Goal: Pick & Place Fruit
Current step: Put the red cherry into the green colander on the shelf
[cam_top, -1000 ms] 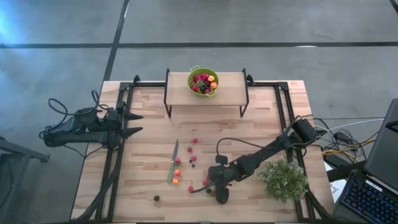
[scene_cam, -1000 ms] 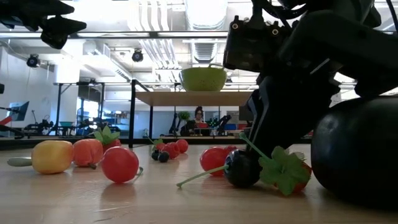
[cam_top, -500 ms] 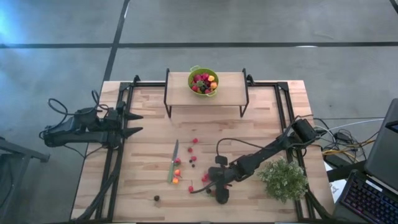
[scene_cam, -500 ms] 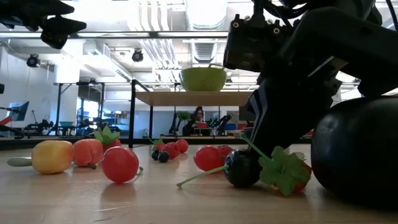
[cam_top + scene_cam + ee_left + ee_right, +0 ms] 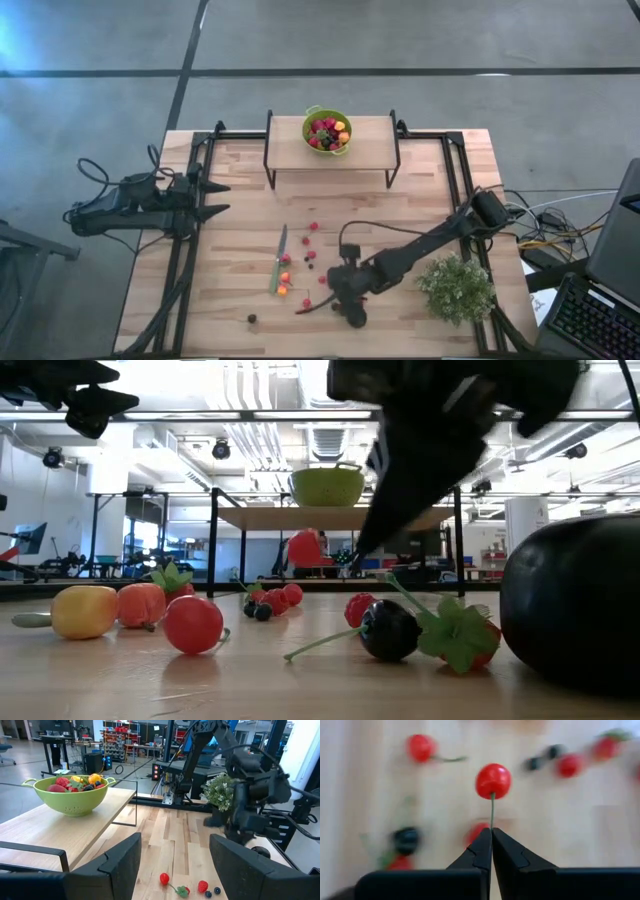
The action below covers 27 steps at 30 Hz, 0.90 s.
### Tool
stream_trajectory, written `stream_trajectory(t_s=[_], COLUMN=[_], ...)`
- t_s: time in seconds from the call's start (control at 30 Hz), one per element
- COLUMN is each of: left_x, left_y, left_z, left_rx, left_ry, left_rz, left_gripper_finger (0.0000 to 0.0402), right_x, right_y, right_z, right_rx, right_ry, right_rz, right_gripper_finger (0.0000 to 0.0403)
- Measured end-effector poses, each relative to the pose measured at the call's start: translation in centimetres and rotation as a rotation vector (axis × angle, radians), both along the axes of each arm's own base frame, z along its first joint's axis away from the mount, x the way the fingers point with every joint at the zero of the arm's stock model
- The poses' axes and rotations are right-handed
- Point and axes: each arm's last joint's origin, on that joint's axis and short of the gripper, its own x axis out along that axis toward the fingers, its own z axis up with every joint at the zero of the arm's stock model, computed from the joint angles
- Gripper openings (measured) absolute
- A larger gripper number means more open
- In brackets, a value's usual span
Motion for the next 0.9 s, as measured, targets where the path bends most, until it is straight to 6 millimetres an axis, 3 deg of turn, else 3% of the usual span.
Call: stream_trajectory(t_s=[0.27,0.57,0.73,0.9], left_x=[0.0,0.0,0.0,0.0], left_y=[0.0,0.0,0.0,0.0], left_z=[0.0,0.0,0.0,0.0], left_rx=[0.0,0.0,0.0,0.0], left_ry=[0.0,0.0,0.001,0.0], left_rz=[0.0,0.0,0.0,0.0], left_gripper_finger=[0.0241,0.0241,0.0241,0.0241], right_x=[1.3,1.0,0.8,0.6], right_y=[-3.9,-11.1,-15.9,-20.0], right_z=[7.1,14.6,17.7,19.6], right_rx=[-0.126,-0.151,-0.161,-0.162], right_ry=[0.039,-0.031,-0.059,-0.106], right_rz=[-0.017,-0.113,-0.218,-0.328], right_gripper_finger=[0.0008,0.0008,0.0008,0.0008])
